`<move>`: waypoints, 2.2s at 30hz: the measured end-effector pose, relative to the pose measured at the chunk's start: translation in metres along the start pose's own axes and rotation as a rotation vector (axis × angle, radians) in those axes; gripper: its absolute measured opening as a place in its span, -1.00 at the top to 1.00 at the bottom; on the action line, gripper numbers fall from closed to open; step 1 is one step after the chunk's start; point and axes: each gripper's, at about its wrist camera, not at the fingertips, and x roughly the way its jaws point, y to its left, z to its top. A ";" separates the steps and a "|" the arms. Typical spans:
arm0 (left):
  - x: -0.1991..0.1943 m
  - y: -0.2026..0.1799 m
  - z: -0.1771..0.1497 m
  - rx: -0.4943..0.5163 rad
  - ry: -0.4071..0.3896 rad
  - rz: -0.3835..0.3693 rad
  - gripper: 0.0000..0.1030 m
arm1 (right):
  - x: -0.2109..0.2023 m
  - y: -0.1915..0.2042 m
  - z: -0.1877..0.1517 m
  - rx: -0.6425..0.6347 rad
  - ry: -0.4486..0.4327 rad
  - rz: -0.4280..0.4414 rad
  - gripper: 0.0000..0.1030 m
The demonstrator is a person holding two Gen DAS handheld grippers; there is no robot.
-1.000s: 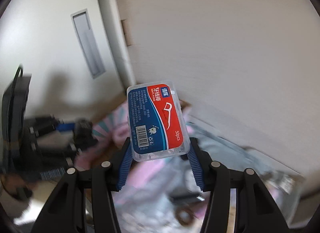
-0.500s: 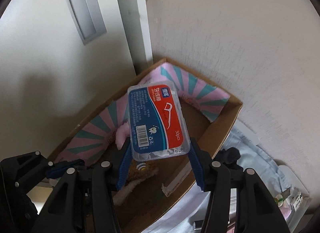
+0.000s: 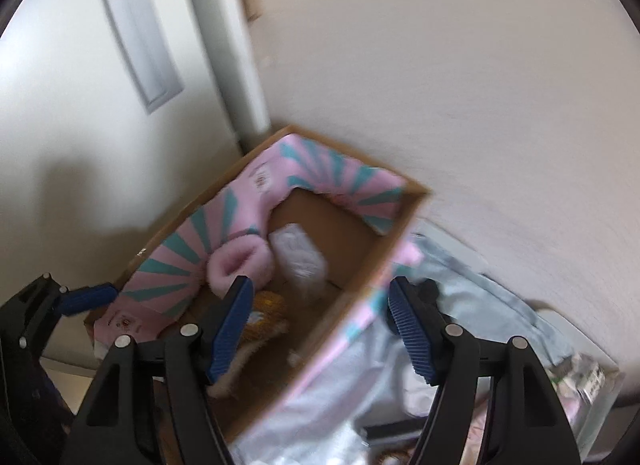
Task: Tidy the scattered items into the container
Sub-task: 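Carry the jar and toothpick box into the striped box and release both, then grasp the black cylinder with left tool while right grasps the cream tube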
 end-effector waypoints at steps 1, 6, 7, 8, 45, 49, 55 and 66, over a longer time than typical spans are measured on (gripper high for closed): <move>-0.004 -0.002 0.002 0.008 -0.007 -0.007 -0.82 | -0.014 -0.011 -0.005 0.021 -0.018 -0.014 -0.28; -0.023 -0.014 0.021 0.042 -0.049 -0.044 -0.82 | -0.072 -0.069 -0.032 0.116 -0.086 -0.114 -0.28; -0.028 -0.019 0.025 0.054 -0.060 -0.056 -0.83 | -0.080 -0.078 -0.038 0.131 -0.094 -0.136 -0.28; -0.032 -0.025 0.030 0.068 -0.070 -0.067 -0.83 | -0.091 -0.088 -0.044 0.145 -0.102 -0.161 -0.28; 0.133 -0.183 -0.006 0.388 0.258 -0.182 -0.81 | -0.052 -0.152 -0.239 0.370 0.143 -0.257 -0.29; 0.146 -0.185 -0.006 0.408 0.290 -0.109 -0.67 | -0.044 -0.158 -0.239 0.376 0.158 -0.254 -0.29; 0.156 -0.187 -0.011 0.437 0.319 -0.057 -0.46 | -0.035 -0.163 -0.239 0.402 0.166 -0.236 -0.30; 0.143 -0.195 -0.024 0.490 0.278 -0.113 0.35 | -0.014 -0.144 -0.237 0.255 0.213 -0.248 -0.03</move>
